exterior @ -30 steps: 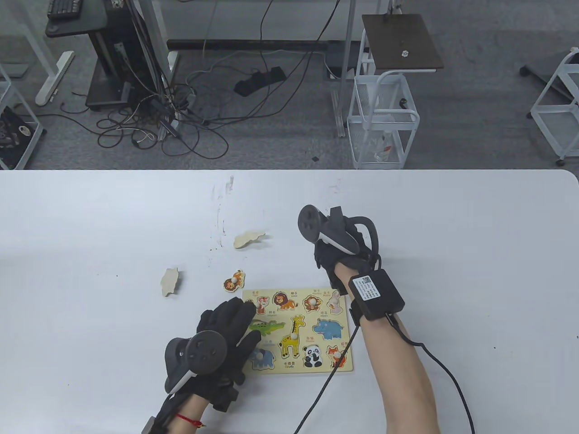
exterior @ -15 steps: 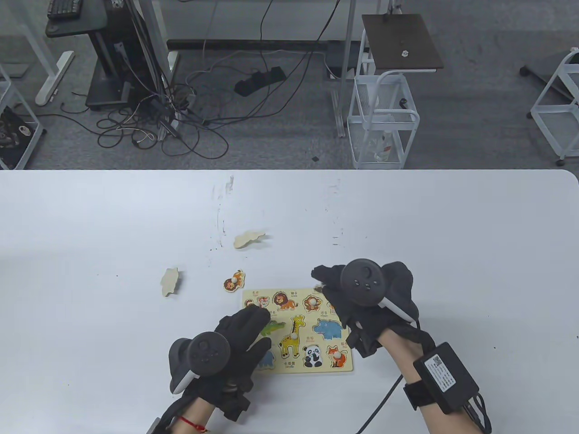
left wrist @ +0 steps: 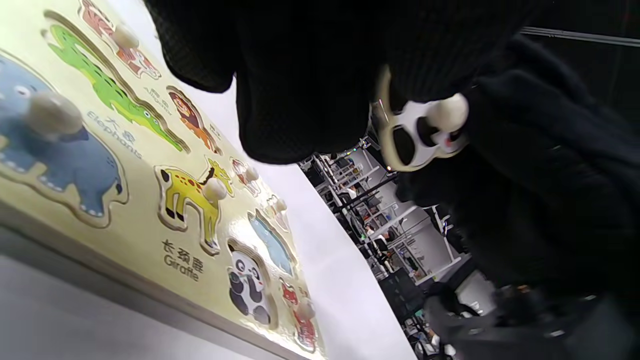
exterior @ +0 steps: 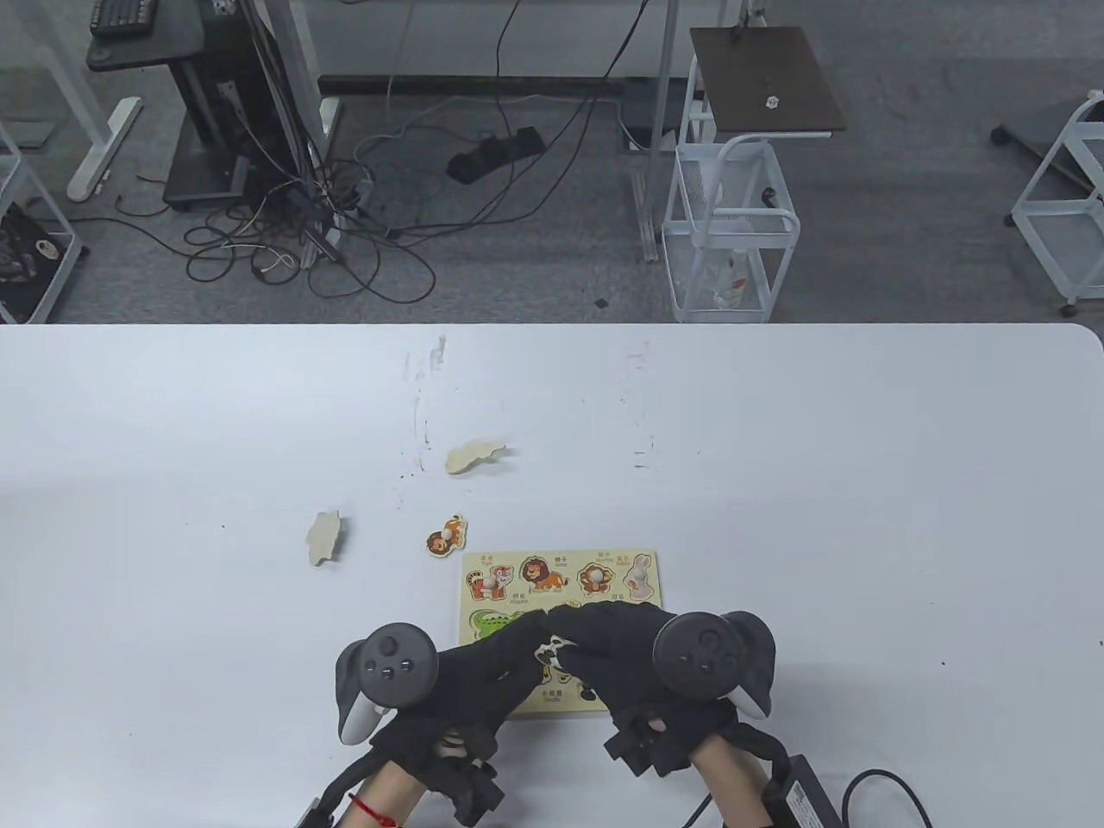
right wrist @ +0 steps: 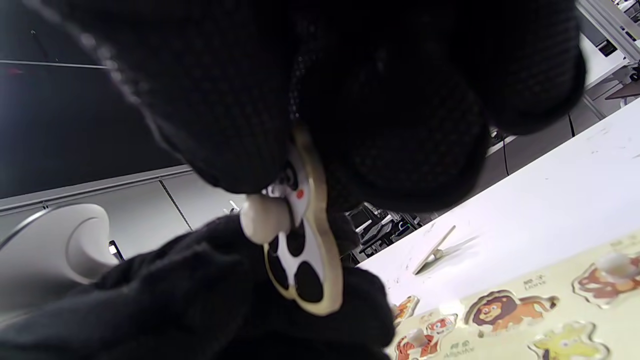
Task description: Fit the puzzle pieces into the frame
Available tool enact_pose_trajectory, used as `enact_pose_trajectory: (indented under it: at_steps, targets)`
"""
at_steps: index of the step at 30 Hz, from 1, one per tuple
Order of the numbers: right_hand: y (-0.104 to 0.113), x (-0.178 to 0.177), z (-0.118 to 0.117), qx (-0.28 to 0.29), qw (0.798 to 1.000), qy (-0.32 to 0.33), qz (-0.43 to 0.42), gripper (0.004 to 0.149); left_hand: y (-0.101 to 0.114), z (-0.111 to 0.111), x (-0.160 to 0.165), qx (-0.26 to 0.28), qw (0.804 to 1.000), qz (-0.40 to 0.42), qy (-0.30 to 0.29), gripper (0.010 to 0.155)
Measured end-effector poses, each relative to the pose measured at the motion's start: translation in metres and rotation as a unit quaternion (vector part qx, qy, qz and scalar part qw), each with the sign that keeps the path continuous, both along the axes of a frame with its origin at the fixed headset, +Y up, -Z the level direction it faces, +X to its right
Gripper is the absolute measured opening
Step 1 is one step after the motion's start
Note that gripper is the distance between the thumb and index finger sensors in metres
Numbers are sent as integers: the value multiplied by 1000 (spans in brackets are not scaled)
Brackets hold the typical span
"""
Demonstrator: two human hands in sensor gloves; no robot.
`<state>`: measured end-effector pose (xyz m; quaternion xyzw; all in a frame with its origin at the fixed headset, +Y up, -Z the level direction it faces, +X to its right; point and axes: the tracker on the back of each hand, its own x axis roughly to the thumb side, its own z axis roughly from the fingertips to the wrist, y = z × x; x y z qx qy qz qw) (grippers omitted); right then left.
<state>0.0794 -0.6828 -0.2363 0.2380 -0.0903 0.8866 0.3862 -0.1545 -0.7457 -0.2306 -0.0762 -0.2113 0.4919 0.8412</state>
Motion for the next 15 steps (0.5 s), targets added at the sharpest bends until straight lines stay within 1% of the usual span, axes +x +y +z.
enact_pose_trajectory:
  at_steps: [1, 5, 9, 12, 14, 15]
  targets:
    - [-2, 0, 1, 2, 1000, 6, 6, 43, 0, 0, 1, -1, 1000, -3, -1, 53]
    - [-6, 1, 6, 7, 1000, 0, -15, 42, 3, 2, 4, 7, 1000, -25, 3, 46]
    - [-13, 4, 8, 5, 1000, -13, -22, 42, 3, 1, 6, 11, 999, -43, 8, 45]
    - [-17, 10, 10, 12, 998, -48, -33, 44, 3, 1, 4, 7, 998, -44, 32, 44]
    - [-16, 14, 13, 25, 996, -67, -46, 46, 2, 1, 2, -2, 998, -36, 56, 44]
    - [-15, 14, 16, 41, 995, -76, -49, 46, 2, 0, 0, -10, 997, -31, 66, 44]
